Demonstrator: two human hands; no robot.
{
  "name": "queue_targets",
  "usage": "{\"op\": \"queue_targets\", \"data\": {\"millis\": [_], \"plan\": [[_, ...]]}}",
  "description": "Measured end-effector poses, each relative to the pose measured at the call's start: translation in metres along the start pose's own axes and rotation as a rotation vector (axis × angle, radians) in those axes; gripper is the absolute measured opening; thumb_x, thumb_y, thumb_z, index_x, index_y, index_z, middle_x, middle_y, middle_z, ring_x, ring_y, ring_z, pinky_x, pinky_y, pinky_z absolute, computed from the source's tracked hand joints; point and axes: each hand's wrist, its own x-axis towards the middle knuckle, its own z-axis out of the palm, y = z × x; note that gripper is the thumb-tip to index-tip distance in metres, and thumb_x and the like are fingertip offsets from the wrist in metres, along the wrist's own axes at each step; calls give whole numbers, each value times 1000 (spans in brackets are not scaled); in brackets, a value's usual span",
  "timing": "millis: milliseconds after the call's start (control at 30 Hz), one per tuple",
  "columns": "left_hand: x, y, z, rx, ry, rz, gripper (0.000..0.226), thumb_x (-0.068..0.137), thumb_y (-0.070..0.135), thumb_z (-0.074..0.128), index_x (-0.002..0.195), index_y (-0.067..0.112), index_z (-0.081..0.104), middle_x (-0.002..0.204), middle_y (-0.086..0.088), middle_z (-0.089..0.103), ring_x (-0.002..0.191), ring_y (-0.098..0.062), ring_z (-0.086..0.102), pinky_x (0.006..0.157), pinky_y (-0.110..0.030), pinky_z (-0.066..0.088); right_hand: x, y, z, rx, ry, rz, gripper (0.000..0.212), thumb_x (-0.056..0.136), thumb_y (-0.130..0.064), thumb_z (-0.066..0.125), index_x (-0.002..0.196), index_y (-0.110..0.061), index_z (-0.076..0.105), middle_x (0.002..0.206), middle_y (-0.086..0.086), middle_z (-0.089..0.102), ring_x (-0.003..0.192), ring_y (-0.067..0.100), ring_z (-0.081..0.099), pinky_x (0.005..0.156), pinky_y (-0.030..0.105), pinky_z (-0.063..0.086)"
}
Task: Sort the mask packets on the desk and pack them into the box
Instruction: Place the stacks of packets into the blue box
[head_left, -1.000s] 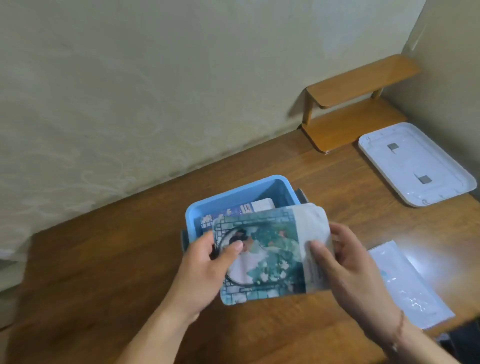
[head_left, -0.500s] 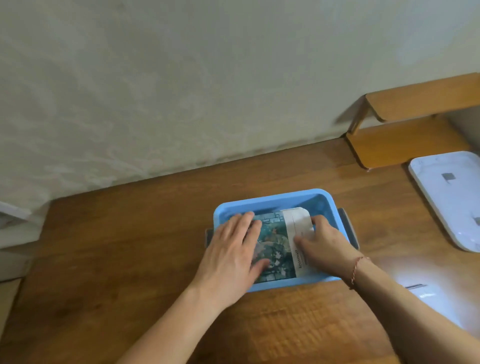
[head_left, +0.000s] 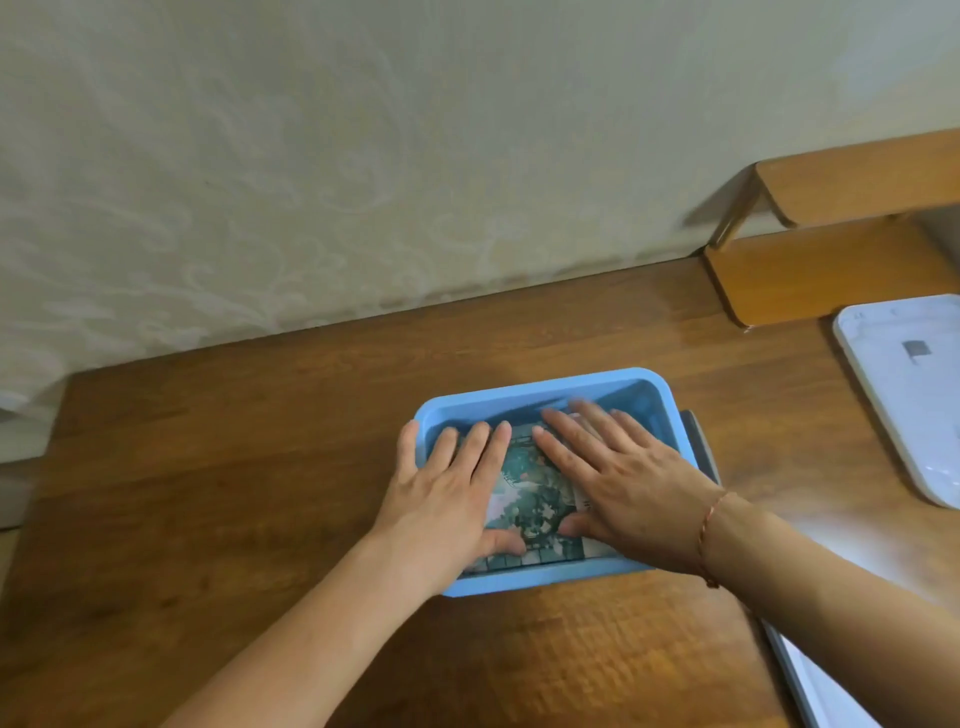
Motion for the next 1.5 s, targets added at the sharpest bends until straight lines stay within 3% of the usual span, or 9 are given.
{"op": "queue_targets", "data": {"millis": [133, 300, 467, 700, 867, 1033, 1200, 1367, 1500], "plan": [[2, -2, -4, 6, -32, 22, 106, 82, 81, 30, 153, 18, -18, 162, 0, -1, 146, -23, 9, 114, -58, -7, 4, 5, 1, 3, -13, -14, 84, 86, -66, 28, 148, -9, 35, 144, 11, 48, 129, 30, 49, 108, 48, 38], [-1, -12, 4, -42, 31, 79, 106, 73, 85, 1, 154, 18, -16, 162, 3, 2, 145, -16, 8, 111, -51, -12, 8, 10, -7, 225, -82, -66, 99, 84, -70, 45, 155, -18, 0, 156, -1, 15, 143, 16, 15, 119, 31, 8], [7, -7, 2, -193, 154, -23, 79, 88, 70, -1, 151, 26, 16, 145, 11, 34, 135, -12, 31, 108, -44, 3, 26, 13, -24, 464, -43, 127, 59, 94, -54, 46, 141, -17, 41, 139, 2, 48, 128, 18, 44, 107, 31, 35], [9, -8, 5, -74, 164, -19, 72, 93, 67, 7, 143, 23, 35, 133, 10, 54, 125, -15, 49, 111, -53, 5, 34, 16, -31, 365, -186, 102, 40, 97, -50, 43, 123, -22, 54, 116, 4, 62, 108, 23, 57, 86, 32, 40], [5, -7, 1, -96, 119, -13, 75, 93, 66, 10, 154, 23, 12, 151, 9, 35, 140, -14, 33, 116, -60, -8, 23, 17, -32, 371, -127, 68, 52, 98, -45, 44, 142, -18, 40, 136, 4, 53, 121, 22, 51, 98, 31, 39], [-11, -17, 3, -49, 161, 43, 78, 94, 65, 10, 154, 17, 15, 157, 3, 28, 143, -17, 32, 115, -62, 2, -6, 15, -24, 212, 403, -102, 51, 91, -42, 52, 129, -10, 59, 128, 6, 63, 116, 27, 61, 94, 39, 51], [-24, -27, 8, 76, 83, 122, 86, 89, 72, 20, 155, 16, 21, 162, 0, 20, 148, -24, 23, 111, -64, 7, -6, 12, 3, 64, 208, -202, 88, 82, -69, 39, 146, -9, 39, 152, 9, 39, 140, 27, 37, 109, 45, 33], [-23, -13, -7, 119, -100, 31, 93, 88, 75, 18, 150, 19, -23, 157, 4, -29, 146, -20, -27, 108, -66, -20, 0, 12, 14, -21, 102, -185, 97, 83, -77, 25, 150, -8, 28, 157, 10, 27, 143, 26, 30, 111, 46, 32], [-16, -4, -16, 189, -219, -23, 102, 89, 73, 31, 148, 16, -29, 157, 1, -34, 146, -22, -28, 108, -65, -21, 2, 14, 17, -25, 56, -208, 97, 85, -78, 22, 154, -10, 14, 160, 8, 12, 147, 26, 15, 117, 46, 22]]}}
